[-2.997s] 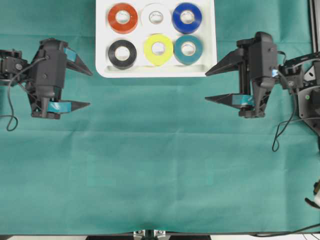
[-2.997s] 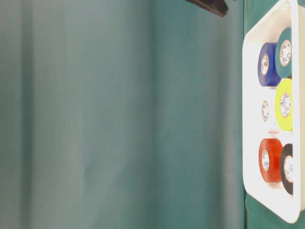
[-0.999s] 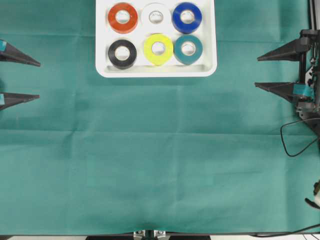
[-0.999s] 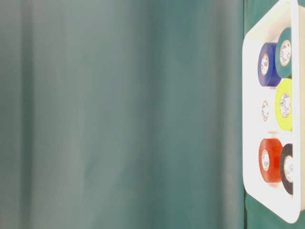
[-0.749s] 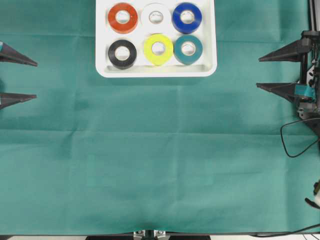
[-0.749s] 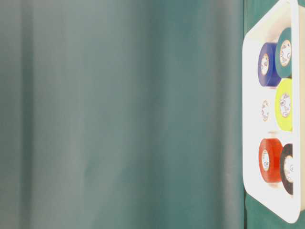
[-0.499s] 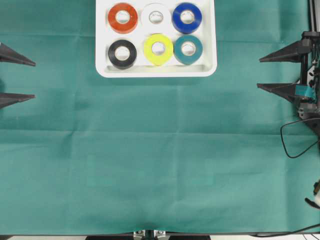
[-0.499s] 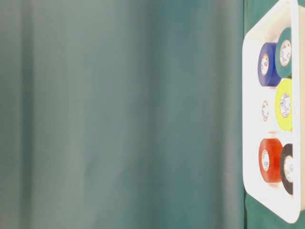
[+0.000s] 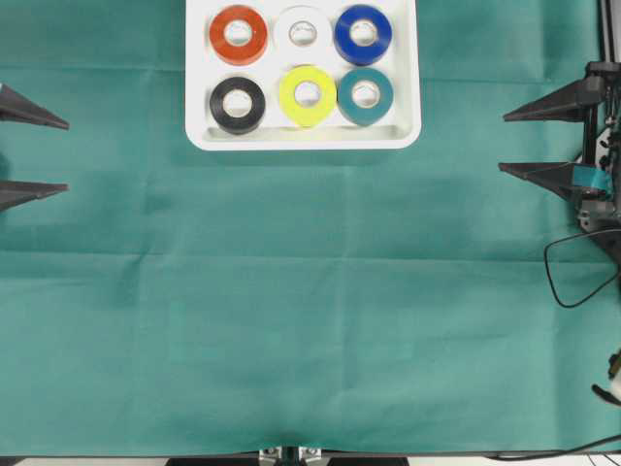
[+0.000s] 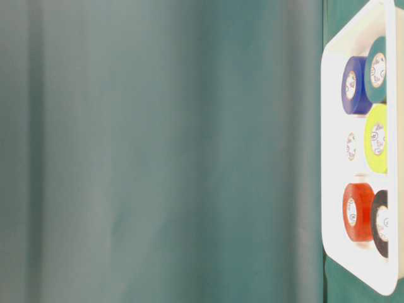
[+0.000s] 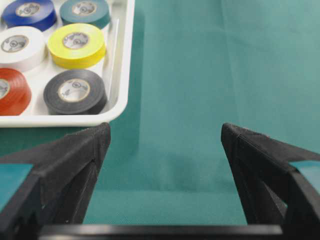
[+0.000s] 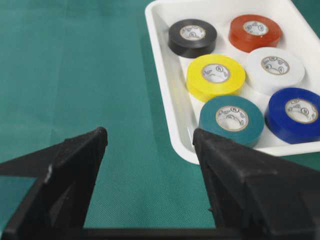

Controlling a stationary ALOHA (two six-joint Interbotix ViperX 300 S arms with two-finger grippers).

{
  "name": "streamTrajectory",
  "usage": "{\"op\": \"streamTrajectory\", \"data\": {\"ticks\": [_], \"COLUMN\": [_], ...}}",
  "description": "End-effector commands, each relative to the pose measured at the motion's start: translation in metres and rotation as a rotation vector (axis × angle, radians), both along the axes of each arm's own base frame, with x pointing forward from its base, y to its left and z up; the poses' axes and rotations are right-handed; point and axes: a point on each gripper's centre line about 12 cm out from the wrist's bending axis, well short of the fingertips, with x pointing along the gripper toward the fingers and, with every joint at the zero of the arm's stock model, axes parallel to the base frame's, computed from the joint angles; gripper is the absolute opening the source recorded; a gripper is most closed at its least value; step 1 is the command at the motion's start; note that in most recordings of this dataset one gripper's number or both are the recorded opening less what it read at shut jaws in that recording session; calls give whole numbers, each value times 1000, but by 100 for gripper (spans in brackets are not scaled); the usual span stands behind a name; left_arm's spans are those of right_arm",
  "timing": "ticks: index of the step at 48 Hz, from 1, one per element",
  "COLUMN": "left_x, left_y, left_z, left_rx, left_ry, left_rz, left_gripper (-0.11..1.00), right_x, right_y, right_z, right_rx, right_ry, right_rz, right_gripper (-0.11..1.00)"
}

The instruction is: Put the tape alternately from left to right into the white case.

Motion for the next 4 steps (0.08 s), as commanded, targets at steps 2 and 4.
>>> {"op": "streamTrajectory", "data": {"ticks": [2, 4], "left_x": [2, 2], "left_y": [1, 1], "left_z": [4, 4], "left_rx": [-1, -1], "left_ry": [-6, -6], "left_rz": [5, 5], "left_gripper": [68, 68], "right_x": [2, 2], "right_y": [0, 0], "right_z": [4, 4], "right_rx": [0, 2], "right_ry": [-7, -7], "right_rz": [3, 3], "right_gripper": [77, 77]}}
